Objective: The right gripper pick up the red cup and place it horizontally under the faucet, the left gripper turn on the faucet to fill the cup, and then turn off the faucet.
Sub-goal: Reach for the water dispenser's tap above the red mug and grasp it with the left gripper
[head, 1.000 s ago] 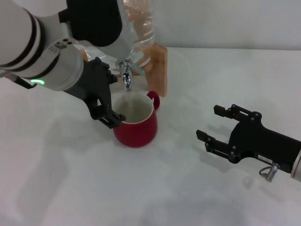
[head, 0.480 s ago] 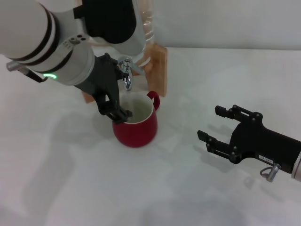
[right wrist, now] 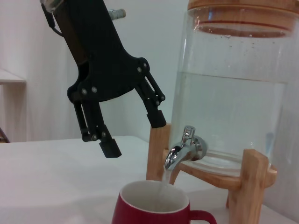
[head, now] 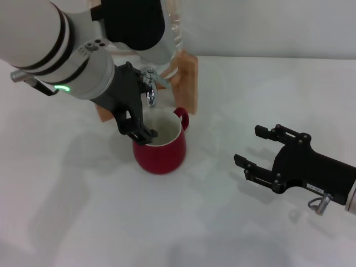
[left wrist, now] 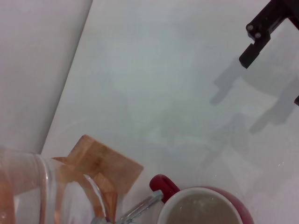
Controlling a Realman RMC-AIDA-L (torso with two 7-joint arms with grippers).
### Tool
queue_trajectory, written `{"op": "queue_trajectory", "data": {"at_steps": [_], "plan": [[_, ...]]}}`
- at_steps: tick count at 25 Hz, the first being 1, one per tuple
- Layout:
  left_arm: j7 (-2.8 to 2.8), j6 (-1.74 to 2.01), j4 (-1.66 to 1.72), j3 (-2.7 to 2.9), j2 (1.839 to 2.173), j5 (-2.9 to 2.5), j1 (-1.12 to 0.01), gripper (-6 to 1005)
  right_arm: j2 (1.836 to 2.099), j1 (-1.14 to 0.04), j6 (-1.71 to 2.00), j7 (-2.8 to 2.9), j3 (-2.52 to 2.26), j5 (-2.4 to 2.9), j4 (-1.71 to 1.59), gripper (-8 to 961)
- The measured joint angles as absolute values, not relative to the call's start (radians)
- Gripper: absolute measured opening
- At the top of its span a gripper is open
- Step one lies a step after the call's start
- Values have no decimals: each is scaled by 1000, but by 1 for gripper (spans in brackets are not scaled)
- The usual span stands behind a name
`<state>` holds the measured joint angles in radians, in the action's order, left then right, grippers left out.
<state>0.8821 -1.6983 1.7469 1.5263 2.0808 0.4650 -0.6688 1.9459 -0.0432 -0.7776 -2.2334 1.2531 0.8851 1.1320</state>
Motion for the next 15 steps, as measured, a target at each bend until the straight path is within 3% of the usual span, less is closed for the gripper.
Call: {"op": "queue_trajectory", "data": {"at_steps": [15], "plan": [[885, -1675, 1696, 1540, 2081, 463, -699, 887, 1947, -43, -778, -2233, 1253, 885, 1132, 707]]}}
